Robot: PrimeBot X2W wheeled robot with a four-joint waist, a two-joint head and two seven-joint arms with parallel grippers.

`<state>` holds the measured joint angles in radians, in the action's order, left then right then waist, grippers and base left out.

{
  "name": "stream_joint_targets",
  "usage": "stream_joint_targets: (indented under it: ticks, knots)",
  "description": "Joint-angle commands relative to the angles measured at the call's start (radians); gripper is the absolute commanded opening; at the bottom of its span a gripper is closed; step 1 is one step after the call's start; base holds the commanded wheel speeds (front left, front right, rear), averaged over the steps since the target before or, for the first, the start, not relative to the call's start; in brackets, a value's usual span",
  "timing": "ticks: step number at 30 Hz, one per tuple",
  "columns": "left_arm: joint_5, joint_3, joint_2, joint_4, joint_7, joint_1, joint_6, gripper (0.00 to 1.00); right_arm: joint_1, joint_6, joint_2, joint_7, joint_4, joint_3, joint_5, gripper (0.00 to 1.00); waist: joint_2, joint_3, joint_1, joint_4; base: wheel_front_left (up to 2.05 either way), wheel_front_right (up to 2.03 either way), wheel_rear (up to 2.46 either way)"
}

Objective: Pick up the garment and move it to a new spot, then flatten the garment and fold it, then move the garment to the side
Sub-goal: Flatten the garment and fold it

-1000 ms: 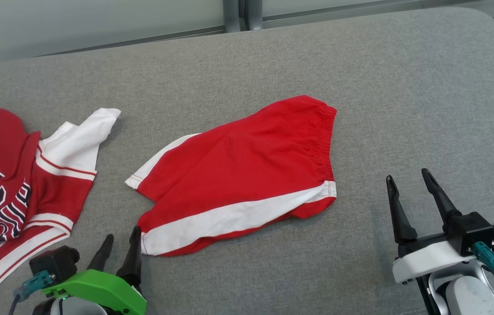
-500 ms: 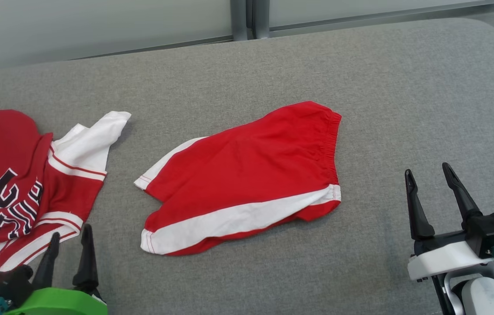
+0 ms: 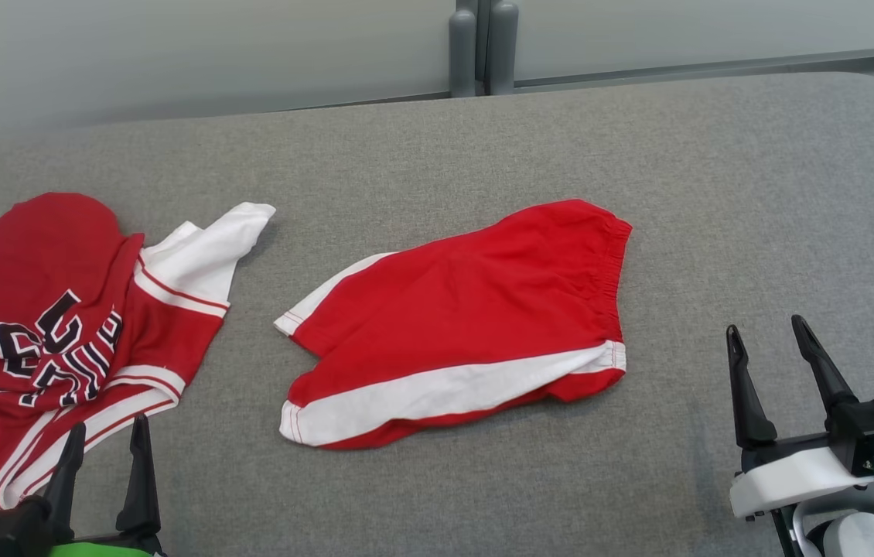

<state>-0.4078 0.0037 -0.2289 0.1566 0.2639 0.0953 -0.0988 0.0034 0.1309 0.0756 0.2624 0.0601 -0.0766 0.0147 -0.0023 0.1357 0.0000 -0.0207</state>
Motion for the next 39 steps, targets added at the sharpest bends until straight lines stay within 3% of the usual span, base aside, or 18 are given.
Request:
stream_joint_targets:
  ticks: [1, 10, 39]
  knots:
    - [0.013, 0.011, 0.008, 0.003, 0.001, 0.019, -0.009, 1.0, 0.018, 0.0, 0.0, 0.004, 0.005, -0.004, 0.006, 1.0, 0.0023, -0.016, 0.0, 0.012, 0.0, 0.0, 0.0]
    - [0.061, 0.063, 0.04, 0.006, 0.001, 0.036, -0.032, 1.0, 0.036, 0.0, -0.009, 0.004, 0.024, -0.025, 0.009, 1.0, 0.0023, -0.038, 0.0, 0.023, 0.0, 0.0, 0.0]
    - [0.035, 0.028, 0.047, 0.012, 0.001, 0.045, -0.033, 1.0, 0.049, 0.0, -0.002, 0.004, 0.04, -0.017, 0.0, 1.0, 0.0023, -0.085, 0.0, 0.019, 0.0, 0.0, 0.0]
